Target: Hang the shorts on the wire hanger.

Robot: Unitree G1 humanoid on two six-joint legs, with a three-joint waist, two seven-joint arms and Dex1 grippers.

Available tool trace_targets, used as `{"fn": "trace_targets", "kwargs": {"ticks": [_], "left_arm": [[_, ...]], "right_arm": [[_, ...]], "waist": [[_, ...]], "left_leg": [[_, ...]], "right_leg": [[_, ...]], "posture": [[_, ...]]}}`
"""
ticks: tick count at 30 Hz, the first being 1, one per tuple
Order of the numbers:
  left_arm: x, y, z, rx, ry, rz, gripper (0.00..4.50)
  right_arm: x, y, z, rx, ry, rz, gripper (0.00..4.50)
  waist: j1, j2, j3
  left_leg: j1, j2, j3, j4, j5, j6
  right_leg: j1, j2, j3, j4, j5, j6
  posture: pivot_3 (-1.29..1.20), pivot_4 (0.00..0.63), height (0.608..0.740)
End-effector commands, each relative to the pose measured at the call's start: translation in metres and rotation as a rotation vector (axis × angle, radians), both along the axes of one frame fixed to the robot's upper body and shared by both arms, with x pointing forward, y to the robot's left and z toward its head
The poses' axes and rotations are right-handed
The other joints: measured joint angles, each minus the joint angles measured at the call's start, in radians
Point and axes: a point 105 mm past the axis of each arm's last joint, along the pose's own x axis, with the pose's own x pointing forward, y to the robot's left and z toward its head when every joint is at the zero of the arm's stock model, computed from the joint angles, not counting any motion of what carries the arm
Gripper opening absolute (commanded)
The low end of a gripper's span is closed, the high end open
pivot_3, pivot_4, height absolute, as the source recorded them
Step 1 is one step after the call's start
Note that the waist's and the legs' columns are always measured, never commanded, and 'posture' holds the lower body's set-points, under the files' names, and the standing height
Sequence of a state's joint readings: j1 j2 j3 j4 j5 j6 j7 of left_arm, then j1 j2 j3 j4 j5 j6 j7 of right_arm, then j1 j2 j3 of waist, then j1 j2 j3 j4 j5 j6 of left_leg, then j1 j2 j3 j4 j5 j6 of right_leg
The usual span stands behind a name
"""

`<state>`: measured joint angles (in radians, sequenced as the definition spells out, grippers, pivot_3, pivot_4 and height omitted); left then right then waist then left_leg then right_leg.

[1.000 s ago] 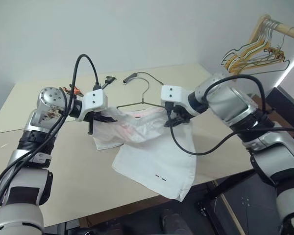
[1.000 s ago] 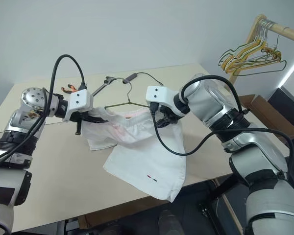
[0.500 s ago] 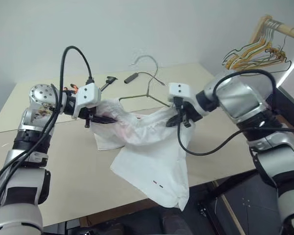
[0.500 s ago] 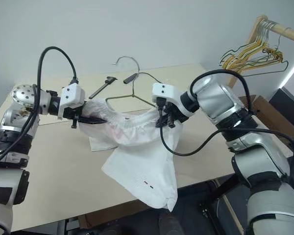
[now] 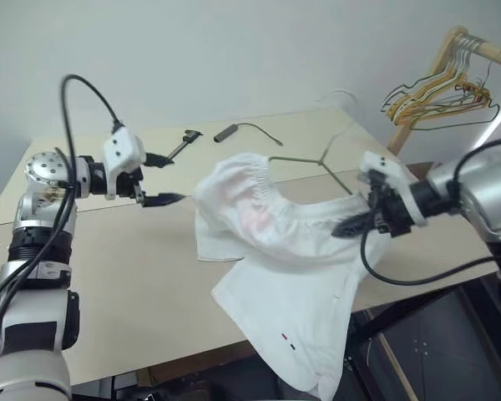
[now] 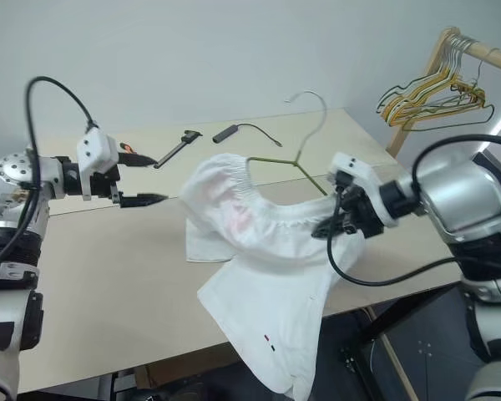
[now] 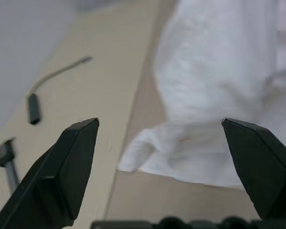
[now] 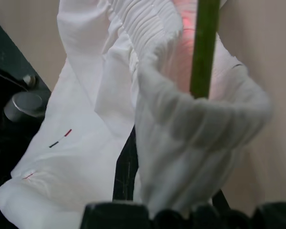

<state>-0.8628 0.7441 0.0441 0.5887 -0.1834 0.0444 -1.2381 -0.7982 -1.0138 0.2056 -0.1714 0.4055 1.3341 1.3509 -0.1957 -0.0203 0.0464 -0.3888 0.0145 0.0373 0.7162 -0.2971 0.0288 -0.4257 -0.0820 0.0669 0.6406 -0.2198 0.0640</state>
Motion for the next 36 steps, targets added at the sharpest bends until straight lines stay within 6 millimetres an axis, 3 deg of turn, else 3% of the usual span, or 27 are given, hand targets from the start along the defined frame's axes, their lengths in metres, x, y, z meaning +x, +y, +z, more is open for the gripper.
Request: {"fn": "trace_targets", "kwargs": {"ticks": [1, 5, 9, 14, 18, 24, 36], "left_arm": [[-0.007, -0.018, 0.061, -0.305, -0.138, -0.013, 4.49], [-0.035, -0.054, 0.093, -0.566, -0.146, -0.14, 4.49], [-0.058, -0.081, 0.103, -0.697, -0.093, -0.246, 4.49], [-0.076, -0.105, 0.106, -0.745, -0.058, -0.346, 4.49], [-0.082, -0.111, 0.106, -0.754, -0.048, -0.387, 4.49], [-0.083, -0.112, 0.102, -0.723, -0.057, -0.387, 4.49], [-0.085, -0.116, 0.103, -0.7, -0.076, -0.408, 4.49]], "right_arm": [[-0.005, -0.027, 0.01, 0.053, -0.036, -0.286, 0.0], [-0.007, -0.074, -0.01, 0.099, -0.06, -0.598, 0.0], [-0.009, -0.111, -0.025, 0.112, -0.08, -0.858, 0.0], [-0.009, -0.143, -0.016, 0.092, -0.135, -1.047, 0.0], [-0.005, -0.167, 0.002, 0.078, -0.134, -1.162, 0.0], [-0.001, -0.199, 0.023, 0.105, -0.066, -1.341, 0.0], [-0.003, -0.244, 0.052, 0.234, 0.022, -1.665, 0.0]], "waist": [[0.002, -0.001, 0.0], [0.013, -0.002, -0.002], [0.01, 0.001, -0.005], [-0.027, 0.004, -0.006], [-0.07, 0.006, -0.007], [-0.12, 0.006, -0.007], [-0.125, 0.007, -0.007]], "left_leg": [[0.0, 0.0, 0.0, 0.0, 0.0, 0.0], [-0.001, -0.001, -0.001, 0.0, 0.0, 0.0], [0.001, -0.002, 0.0, 0.0, 0.0, 0.0], [0.006, -0.006, 0.002, 0.001, 0.001, 0.002], [0.011, -0.012, 0.003, 0.0, 0.002, 0.003], [0.027, -0.012, 0.002, -0.007, 0.0, 0.006], [0.027, -0.015, 0.005, -0.014, 0.0, 0.007]], "right_leg": [[0.0, 0.0, 0.0, 0.0, 0.0, 0.0], [0.001, -0.002, 0.0, 0.0, 0.0, 0.001], [0.002, -0.005, 0.002, 0.001, 0.0, 0.002], [0.006, -0.005, 0.005, -0.001, -0.001, 0.003], [0.014, -0.006, 0.007, -0.002, -0.003, 0.005], [0.039, -0.005, 0.005, -0.017, -0.008, 0.014], [0.039, -0.008, 0.008, -0.027, -0.007, 0.017]], "posture": [[-0.23, 0.0, 0.74], [-0.26, 0.0, 0.74], [-0.28, 0.0, 0.74], [-0.3, 0.0, 0.74], [-0.31, 0.002, 0.74], [-0.3, 0.005, 0.74], [-0.3, 0.0, 0.74]]}}
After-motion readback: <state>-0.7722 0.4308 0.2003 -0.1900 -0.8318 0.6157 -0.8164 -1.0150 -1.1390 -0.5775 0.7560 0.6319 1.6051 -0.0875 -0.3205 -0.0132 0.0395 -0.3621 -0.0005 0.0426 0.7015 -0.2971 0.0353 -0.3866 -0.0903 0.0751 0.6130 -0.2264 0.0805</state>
